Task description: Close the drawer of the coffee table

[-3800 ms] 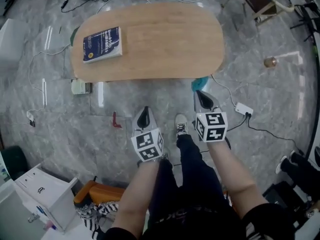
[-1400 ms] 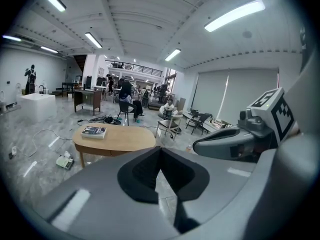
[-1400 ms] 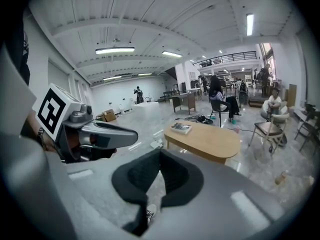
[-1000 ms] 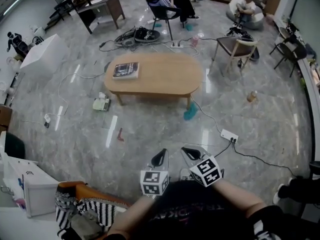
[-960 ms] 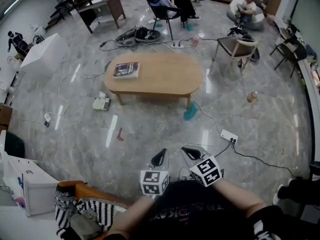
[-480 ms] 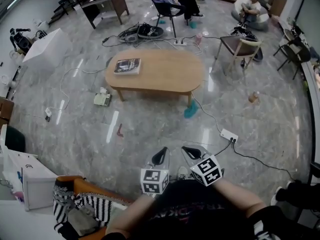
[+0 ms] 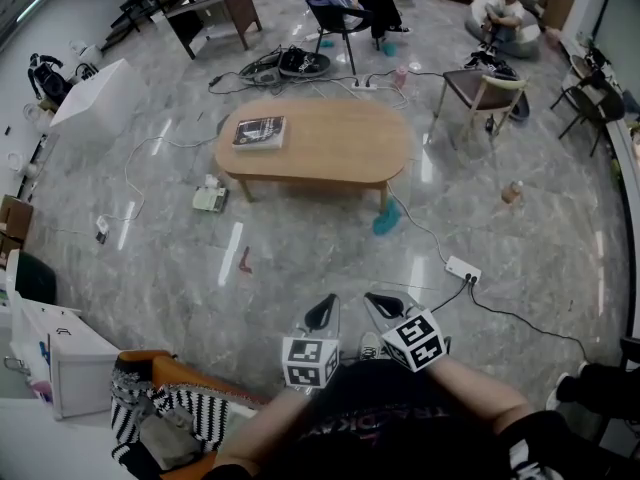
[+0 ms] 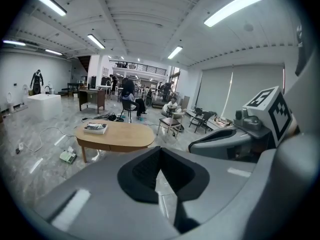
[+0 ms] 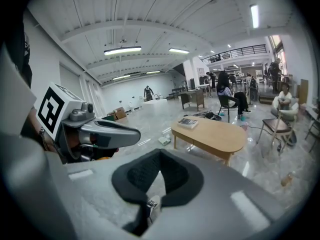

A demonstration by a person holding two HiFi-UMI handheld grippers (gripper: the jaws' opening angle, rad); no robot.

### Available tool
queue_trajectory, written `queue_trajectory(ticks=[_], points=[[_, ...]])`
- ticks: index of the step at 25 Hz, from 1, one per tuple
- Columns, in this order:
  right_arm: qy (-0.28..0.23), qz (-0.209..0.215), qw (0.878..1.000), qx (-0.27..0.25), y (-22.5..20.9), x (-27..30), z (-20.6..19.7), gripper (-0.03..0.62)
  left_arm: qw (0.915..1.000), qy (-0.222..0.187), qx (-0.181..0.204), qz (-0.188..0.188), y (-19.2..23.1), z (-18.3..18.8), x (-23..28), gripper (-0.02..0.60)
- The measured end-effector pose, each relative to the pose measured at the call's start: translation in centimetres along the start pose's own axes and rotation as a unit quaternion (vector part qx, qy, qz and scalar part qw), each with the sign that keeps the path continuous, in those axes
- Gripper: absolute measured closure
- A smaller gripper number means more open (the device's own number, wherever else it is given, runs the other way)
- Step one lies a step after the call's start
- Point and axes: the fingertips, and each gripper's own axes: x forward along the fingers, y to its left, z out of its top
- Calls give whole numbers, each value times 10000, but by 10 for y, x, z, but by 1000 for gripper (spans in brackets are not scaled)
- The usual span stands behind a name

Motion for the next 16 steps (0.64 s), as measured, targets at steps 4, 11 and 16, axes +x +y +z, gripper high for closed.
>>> queue_trajectory(ticks=[4,11,16], points=[[12,44,10000,-21,4,2,-1,592,10000,-4,-9,33,2,-3,-2,578],[44,89,9999,-35,5,6,-1,592,10000,2,-24,43,4,-3,-1,578],[55,85,9999,-36,0,10,-4,592,10000,24,-67,66,8,-7,6,578]])
